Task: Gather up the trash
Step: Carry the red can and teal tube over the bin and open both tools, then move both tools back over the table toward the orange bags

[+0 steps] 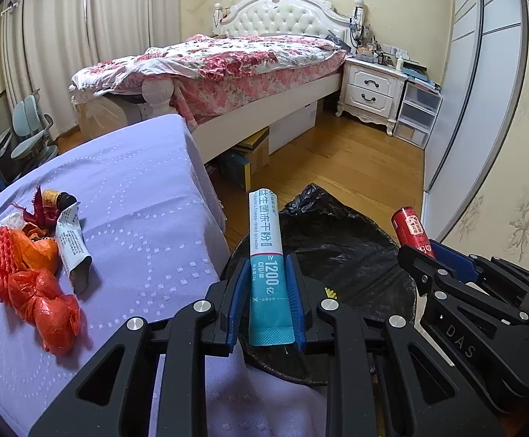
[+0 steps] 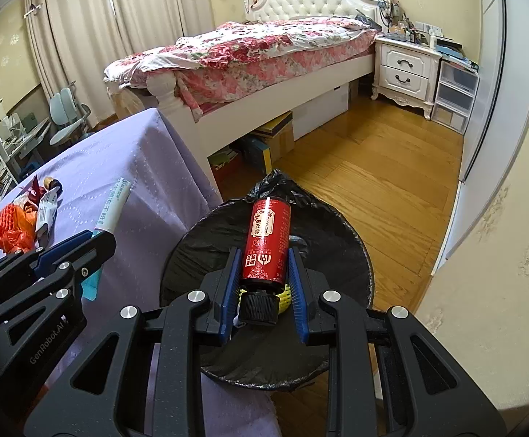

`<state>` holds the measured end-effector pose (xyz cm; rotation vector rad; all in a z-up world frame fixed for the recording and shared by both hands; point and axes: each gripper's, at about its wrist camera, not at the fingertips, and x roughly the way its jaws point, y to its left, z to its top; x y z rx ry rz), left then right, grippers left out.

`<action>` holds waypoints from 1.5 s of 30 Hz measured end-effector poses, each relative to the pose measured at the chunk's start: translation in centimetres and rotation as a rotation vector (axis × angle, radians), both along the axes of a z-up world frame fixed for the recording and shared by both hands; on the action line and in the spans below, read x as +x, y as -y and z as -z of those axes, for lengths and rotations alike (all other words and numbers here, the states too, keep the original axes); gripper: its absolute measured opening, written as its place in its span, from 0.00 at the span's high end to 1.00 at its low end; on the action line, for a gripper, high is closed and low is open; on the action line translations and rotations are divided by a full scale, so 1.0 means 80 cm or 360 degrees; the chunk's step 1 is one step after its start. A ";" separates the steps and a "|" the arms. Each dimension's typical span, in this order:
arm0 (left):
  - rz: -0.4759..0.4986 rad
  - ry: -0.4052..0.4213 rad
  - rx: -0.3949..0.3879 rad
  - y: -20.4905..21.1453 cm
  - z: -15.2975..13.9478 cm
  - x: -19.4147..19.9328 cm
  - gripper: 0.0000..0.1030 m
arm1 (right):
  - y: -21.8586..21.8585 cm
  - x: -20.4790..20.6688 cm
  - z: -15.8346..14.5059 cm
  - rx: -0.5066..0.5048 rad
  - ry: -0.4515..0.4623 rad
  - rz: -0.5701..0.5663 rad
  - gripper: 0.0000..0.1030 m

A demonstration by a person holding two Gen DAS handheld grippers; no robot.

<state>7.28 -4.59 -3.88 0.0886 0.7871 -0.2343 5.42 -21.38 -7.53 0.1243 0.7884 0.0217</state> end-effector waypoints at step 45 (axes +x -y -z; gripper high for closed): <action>-0.0361 -0.0022 0.0062 -0.094 -0.008 -0.028 0.29 | -0.044 -0.010 -0.010 -0.0007 -0.0002 -0.0060 0.46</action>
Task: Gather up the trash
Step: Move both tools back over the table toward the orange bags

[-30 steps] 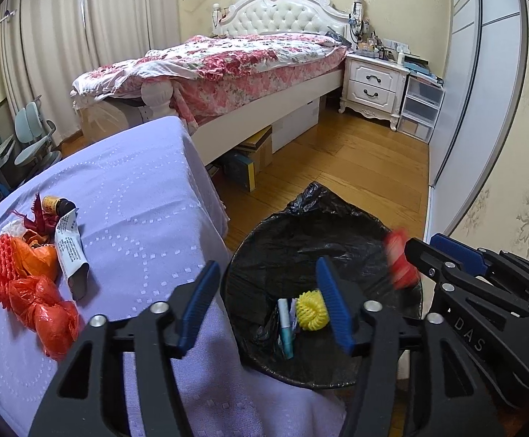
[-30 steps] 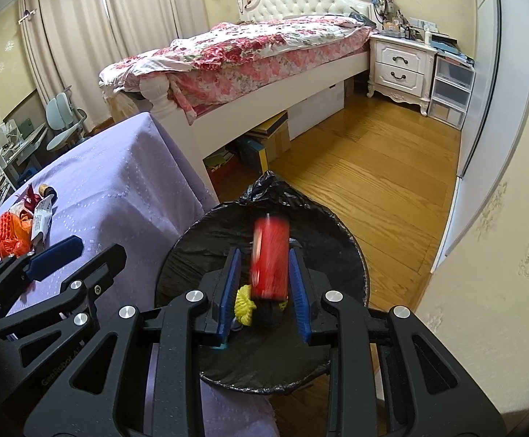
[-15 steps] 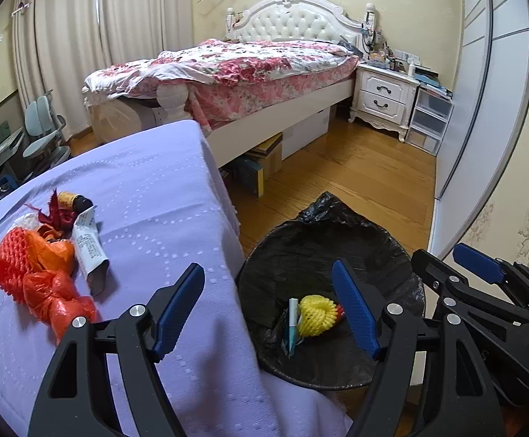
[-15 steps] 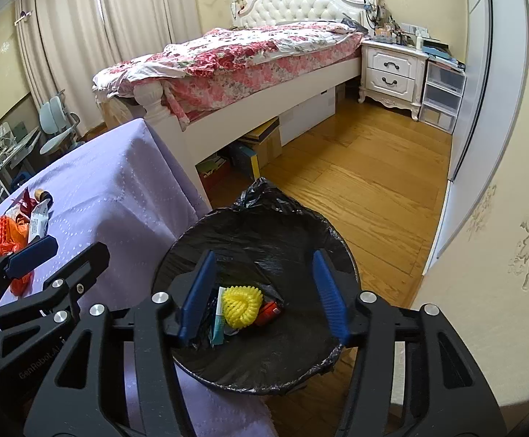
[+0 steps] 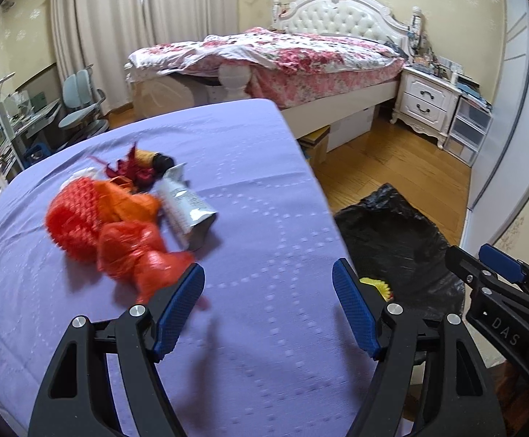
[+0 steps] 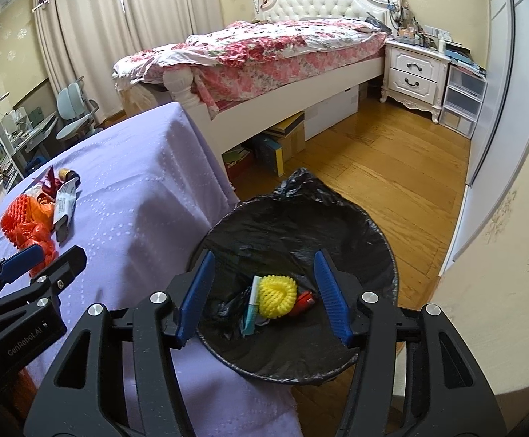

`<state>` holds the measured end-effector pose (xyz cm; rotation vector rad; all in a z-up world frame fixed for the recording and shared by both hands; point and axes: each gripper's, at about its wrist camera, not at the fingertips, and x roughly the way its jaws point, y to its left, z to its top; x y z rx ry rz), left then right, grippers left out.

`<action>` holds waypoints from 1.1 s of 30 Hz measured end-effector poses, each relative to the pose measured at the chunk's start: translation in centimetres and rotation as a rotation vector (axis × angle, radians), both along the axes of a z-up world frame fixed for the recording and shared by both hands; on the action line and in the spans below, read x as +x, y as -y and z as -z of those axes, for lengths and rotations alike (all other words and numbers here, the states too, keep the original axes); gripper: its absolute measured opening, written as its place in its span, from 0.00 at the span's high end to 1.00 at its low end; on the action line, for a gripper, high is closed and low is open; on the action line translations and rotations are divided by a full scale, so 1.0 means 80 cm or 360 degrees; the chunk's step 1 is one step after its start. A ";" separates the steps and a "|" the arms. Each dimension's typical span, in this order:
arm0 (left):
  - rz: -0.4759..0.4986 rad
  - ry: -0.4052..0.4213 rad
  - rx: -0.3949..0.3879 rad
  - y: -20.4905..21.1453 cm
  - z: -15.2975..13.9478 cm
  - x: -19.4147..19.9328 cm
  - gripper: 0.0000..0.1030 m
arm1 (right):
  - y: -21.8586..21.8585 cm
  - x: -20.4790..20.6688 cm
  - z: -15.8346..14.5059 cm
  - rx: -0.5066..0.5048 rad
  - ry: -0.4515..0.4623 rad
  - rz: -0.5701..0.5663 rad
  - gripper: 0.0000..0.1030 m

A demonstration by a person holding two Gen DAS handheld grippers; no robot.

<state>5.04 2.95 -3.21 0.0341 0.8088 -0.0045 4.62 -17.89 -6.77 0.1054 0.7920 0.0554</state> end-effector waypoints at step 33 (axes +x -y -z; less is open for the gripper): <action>-0.0365 -0.0016 0.0012 -0.165 0.000 -0.049 0.29 | -0.155 -0.003 -0.012 -0.0033 -0.0017 -0.0450 0.45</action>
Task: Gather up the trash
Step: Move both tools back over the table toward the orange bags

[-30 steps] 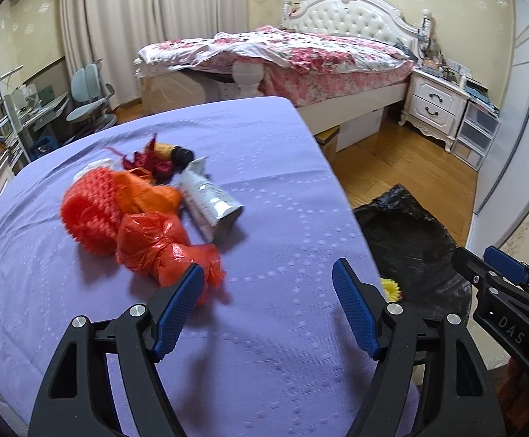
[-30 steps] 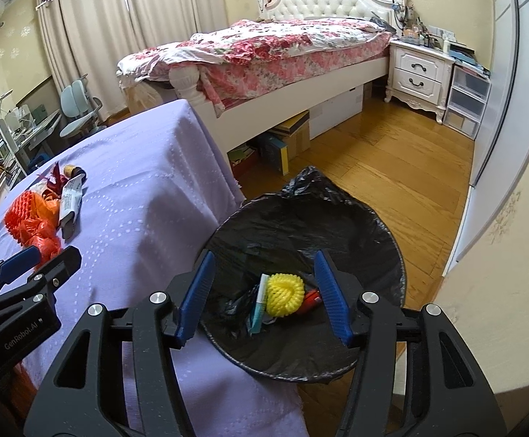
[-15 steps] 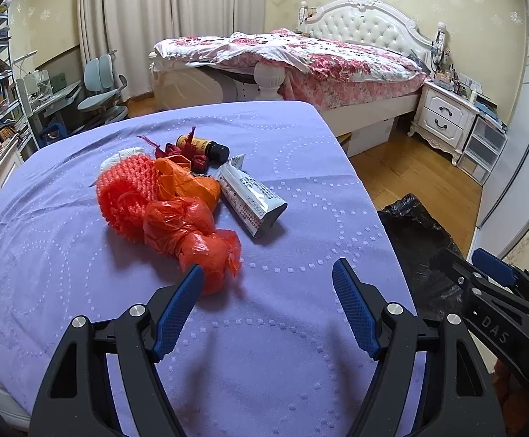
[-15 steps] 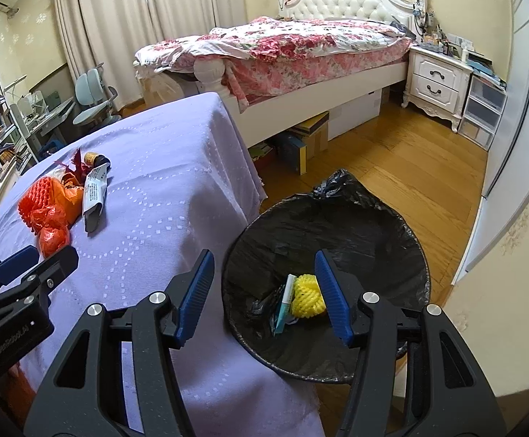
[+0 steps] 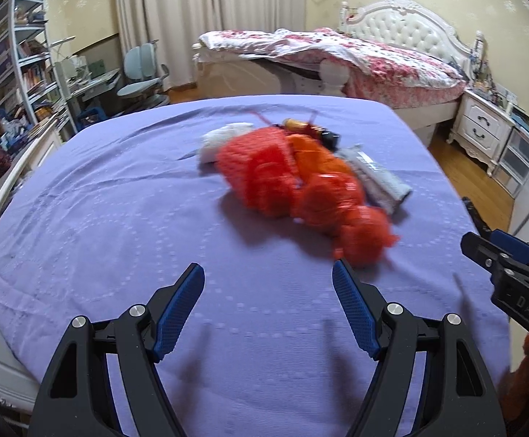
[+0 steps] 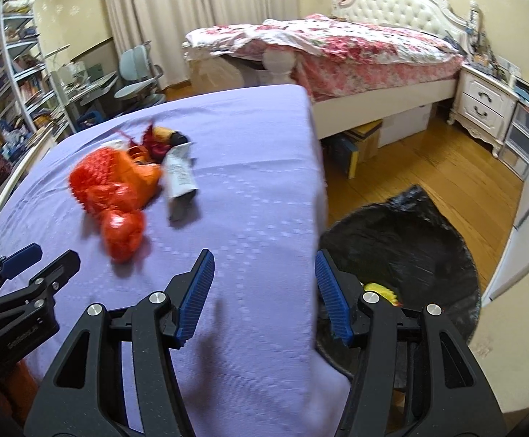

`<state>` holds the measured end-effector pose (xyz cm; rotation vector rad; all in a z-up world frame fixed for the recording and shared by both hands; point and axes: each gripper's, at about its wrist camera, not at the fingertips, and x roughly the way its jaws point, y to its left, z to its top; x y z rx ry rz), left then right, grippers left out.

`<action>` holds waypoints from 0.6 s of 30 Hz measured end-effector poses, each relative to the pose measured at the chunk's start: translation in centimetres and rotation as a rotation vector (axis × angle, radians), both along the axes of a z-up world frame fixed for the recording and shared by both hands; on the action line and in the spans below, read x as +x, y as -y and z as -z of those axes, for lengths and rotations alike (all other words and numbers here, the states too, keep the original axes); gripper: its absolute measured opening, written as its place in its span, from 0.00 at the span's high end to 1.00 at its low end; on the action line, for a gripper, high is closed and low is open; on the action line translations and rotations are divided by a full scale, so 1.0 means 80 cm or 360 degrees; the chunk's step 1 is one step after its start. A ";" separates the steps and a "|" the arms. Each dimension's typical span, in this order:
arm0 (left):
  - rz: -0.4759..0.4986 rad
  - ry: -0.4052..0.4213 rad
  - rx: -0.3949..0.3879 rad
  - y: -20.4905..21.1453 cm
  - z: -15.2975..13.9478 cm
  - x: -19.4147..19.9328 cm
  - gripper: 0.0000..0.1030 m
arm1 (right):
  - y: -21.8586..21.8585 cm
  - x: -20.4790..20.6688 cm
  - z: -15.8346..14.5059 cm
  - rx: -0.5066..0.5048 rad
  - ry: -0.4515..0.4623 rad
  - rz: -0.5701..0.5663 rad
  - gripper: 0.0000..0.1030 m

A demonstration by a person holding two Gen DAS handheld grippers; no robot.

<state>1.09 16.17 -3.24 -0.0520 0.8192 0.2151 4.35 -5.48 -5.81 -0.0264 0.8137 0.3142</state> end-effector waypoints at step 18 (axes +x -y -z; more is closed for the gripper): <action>-0.0159 -0.0016 -0.0029 -0.077 0.009 -0.005 0.28 | -0.138 0.007 0.000 -0.0074 -0.0020 -0.0323 0.46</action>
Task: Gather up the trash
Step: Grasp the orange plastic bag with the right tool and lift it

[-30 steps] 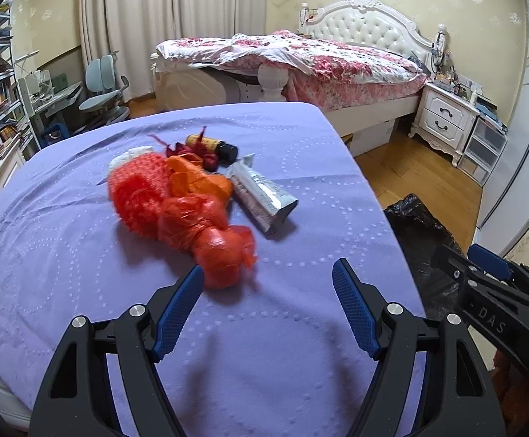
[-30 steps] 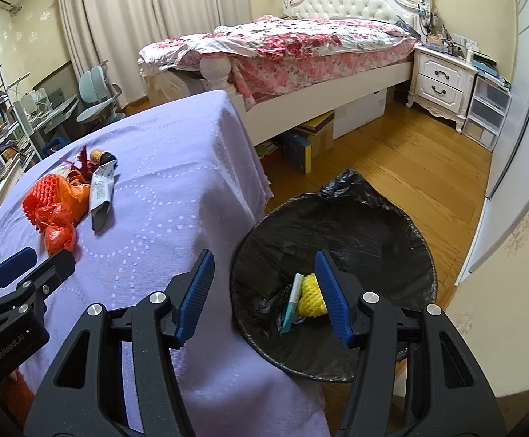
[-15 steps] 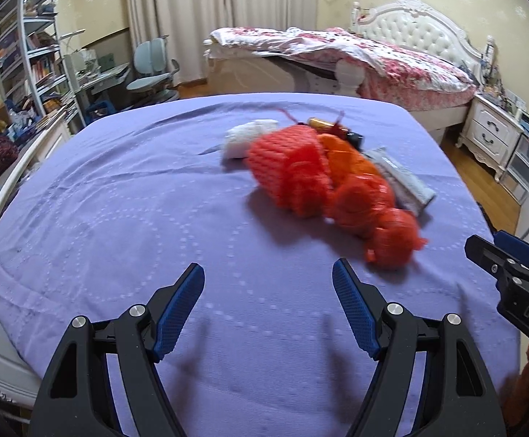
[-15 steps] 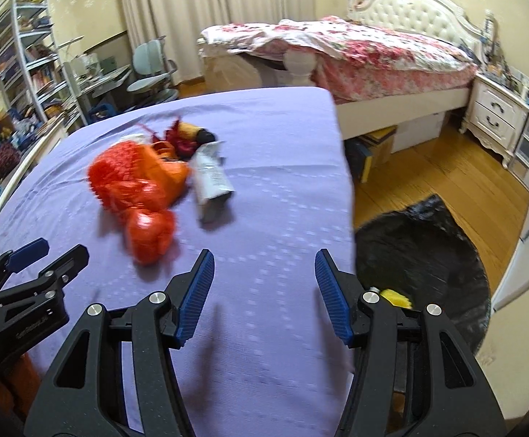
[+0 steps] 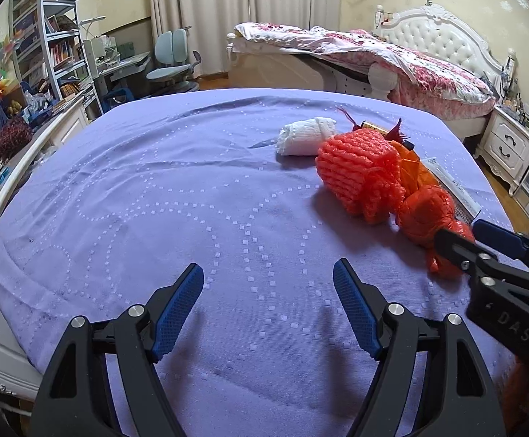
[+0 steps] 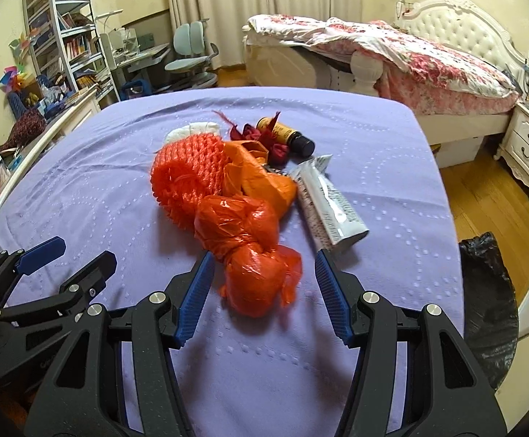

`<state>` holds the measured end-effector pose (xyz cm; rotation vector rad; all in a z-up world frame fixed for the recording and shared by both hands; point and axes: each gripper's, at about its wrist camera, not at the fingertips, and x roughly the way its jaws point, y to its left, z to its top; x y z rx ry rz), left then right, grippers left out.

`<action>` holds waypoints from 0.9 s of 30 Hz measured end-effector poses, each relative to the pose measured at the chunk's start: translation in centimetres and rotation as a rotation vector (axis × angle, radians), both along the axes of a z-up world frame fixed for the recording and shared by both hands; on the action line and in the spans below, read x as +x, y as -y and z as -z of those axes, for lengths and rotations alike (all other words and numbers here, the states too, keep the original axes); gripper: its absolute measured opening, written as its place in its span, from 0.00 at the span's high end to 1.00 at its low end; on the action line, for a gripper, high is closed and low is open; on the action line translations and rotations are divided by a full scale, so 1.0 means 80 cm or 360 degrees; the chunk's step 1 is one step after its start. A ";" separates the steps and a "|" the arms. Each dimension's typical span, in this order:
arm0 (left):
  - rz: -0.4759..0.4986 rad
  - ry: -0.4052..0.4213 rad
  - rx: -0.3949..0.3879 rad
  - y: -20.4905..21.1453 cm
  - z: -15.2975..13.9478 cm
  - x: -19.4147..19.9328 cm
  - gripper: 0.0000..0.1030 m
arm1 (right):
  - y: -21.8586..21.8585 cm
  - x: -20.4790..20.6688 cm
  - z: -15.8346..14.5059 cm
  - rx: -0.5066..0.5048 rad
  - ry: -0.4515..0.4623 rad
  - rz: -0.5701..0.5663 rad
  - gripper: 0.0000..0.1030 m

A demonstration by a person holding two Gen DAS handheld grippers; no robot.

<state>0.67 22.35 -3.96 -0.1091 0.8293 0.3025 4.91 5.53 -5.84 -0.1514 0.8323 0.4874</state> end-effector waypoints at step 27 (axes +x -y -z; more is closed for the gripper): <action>0.0122 0.0028 -0.0004 0.043 -0.002 0.028 0.27 | 0.090 0.008 -0.010 0.0080 0.0020 0.0274 0.69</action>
